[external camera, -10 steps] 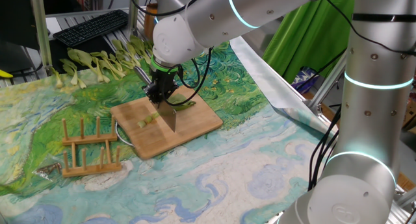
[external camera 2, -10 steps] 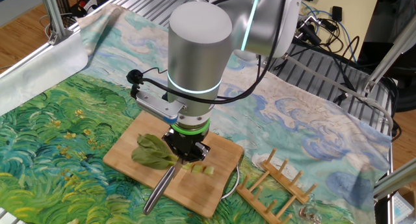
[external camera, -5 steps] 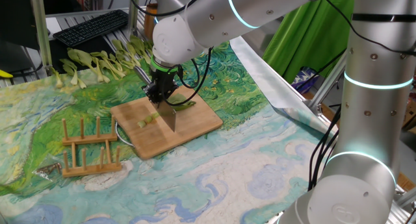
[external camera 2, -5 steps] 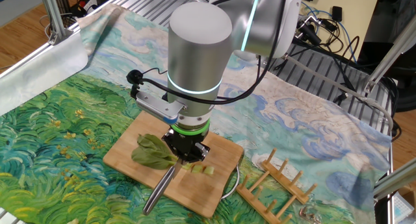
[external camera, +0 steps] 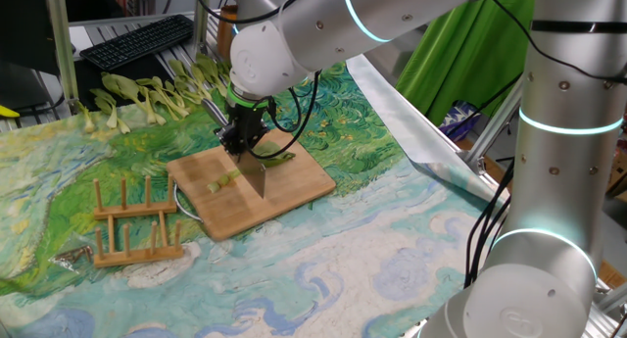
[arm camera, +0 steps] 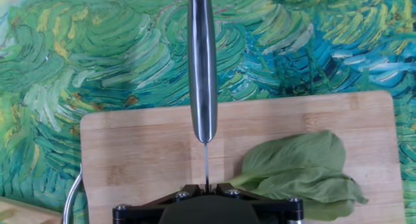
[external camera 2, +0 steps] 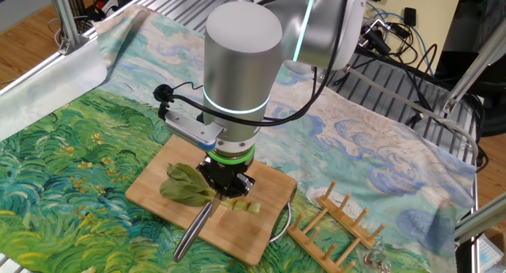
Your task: Chop the pakchoi
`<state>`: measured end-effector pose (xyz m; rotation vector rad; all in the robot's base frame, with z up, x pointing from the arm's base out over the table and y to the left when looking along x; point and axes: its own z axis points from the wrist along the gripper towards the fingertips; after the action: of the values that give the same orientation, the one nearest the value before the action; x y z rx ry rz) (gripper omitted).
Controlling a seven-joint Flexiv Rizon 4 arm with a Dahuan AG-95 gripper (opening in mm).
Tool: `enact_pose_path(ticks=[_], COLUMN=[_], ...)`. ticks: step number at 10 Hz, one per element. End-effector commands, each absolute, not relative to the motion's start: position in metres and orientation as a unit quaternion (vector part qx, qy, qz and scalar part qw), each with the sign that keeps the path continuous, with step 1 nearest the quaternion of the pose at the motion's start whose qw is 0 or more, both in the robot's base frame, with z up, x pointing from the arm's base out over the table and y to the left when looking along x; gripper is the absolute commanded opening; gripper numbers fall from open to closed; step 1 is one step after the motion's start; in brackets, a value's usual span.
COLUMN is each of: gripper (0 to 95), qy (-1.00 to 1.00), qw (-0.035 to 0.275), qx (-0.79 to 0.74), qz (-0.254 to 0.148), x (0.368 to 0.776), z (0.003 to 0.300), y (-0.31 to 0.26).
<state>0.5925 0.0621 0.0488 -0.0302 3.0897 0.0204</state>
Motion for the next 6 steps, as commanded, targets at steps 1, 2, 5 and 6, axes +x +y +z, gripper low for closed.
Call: enact_pose_path(ticks=[1, 2, 5, 6], gripper=[0.0, 0.0, 0.0, 0.0], qy=[1.000, 1.000, 1.000, 1.000], qw=[0.026, 0.027, 0.027, 0.028], qx=[-0.011, -0.011, -0.010, -0.011], qz=[0.008, 0.008, 0.010, 0.009], x=[0.5926, 0.5930, 0.5940, 0.5942], z=[0.0475, 0.0457, 0.0412, 0.0401], y=[0.0617, 0.0618, 0.0622, 0.0623])
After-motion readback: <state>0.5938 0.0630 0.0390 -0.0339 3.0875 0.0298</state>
